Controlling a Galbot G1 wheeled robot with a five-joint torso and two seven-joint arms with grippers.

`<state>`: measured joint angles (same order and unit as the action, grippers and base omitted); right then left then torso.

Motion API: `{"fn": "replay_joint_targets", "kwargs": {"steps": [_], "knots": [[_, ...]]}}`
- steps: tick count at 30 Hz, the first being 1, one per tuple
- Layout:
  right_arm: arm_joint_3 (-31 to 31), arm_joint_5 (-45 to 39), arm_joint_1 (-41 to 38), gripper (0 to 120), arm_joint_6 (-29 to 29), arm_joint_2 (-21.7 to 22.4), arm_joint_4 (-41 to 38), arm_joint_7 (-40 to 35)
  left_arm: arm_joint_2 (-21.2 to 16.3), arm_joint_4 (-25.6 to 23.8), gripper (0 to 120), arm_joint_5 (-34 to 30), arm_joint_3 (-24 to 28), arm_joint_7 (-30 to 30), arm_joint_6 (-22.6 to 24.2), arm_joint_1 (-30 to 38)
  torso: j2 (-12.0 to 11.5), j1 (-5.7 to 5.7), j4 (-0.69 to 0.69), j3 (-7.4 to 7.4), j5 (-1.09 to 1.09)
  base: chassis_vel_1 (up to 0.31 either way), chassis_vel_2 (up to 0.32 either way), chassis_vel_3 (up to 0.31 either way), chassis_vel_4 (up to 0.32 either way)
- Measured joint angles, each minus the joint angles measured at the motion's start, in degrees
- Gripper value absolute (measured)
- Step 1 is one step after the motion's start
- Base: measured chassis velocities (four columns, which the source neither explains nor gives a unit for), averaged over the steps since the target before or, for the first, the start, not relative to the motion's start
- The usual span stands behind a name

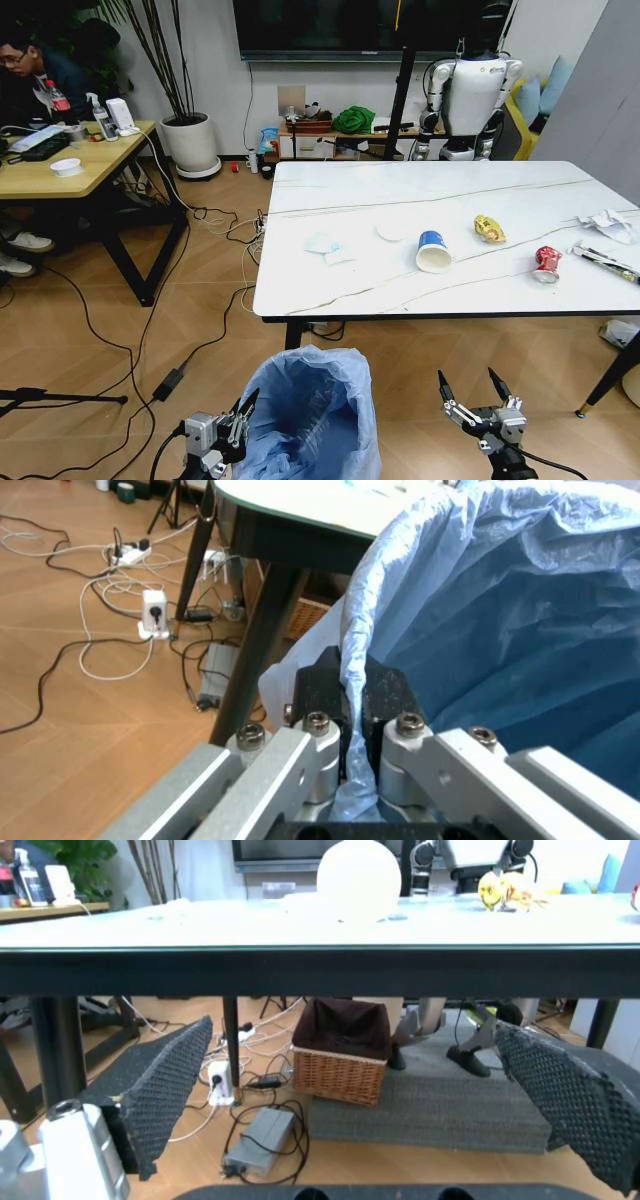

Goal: Pick up the trash bin and place the trash from the table into it.

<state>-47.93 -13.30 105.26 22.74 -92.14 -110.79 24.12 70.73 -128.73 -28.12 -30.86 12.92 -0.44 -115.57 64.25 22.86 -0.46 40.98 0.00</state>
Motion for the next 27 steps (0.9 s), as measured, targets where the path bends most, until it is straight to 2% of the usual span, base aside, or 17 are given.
{"fn": "replay_joint_targets", "kwargs": {"steps": [27], "knots": [[-0.15,0.28,0.23,100,-0.12,0.0,-1.27,0.01,0.08,0.88,0,-0.09,0.16,-0.4,0.06,0.52,8.24,3.74,0.0,4.51,0.0,0.0,0.0,0.0,0.0]]}}
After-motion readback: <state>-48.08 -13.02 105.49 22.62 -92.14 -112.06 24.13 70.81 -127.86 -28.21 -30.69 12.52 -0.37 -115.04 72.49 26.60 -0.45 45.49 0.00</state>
